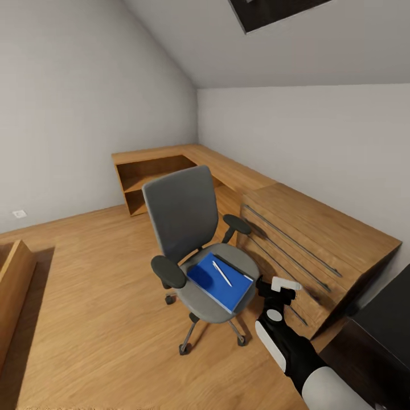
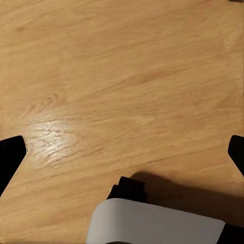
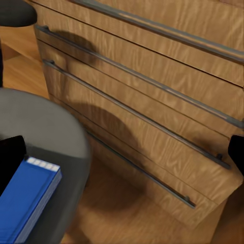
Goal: In the bedroom, organize the workspace by keeping the computer under the desk, ensuring the monitor is on the desk, placing the keyboard on the desk next to the monitor, placing the mouse on the desk next to the keyboard, moving the folder from the swivel chair onto the desk next to the mouse, stacking the notebook on top of the folder with the pen on top of the notebook, and positioning the swivel chair next to the desk.
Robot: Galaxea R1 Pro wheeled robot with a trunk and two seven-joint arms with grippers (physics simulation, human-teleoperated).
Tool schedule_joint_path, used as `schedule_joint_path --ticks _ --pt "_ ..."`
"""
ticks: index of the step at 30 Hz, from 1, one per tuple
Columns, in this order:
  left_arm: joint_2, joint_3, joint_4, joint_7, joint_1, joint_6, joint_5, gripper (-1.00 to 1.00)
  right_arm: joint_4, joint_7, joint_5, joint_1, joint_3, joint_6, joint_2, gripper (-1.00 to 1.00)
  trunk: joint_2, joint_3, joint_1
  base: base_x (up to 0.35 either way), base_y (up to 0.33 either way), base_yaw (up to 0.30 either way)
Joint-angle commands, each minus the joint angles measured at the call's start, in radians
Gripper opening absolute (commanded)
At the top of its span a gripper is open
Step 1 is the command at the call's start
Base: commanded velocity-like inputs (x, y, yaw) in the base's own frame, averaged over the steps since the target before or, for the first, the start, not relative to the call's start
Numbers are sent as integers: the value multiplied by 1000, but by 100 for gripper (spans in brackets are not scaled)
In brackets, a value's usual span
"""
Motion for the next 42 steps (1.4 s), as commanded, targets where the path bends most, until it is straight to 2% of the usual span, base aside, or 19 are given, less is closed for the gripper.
schedule_joint_path --ticks 1,13,18,23,42 --pt "1 -8 -1 6 -1 -2 6 100 0 -5 -10 -1 5 -10 -1 100 0 -1 0 0 0 243" --pt "6 3 1 5 -1 -1 11 100 2 -3 -9 -1 5 -12 -1 100 0 -1 0 0 0 259" --pt "6 52 1 4 -1 -1 10 100 4 -3 -8 -1 5 -13 -1 100 0 -1 0 0 0 250" --pt "5 72 1 3 -1 -1 9 100 5 -4 -6 -1 3 -13 -3 100 0 -1 0 0 0 191" --pt "5 76 1 2 -1 0 9 100 3 -5 -9 -1 6 -10 -1 100 0 9 0 0 0 43"
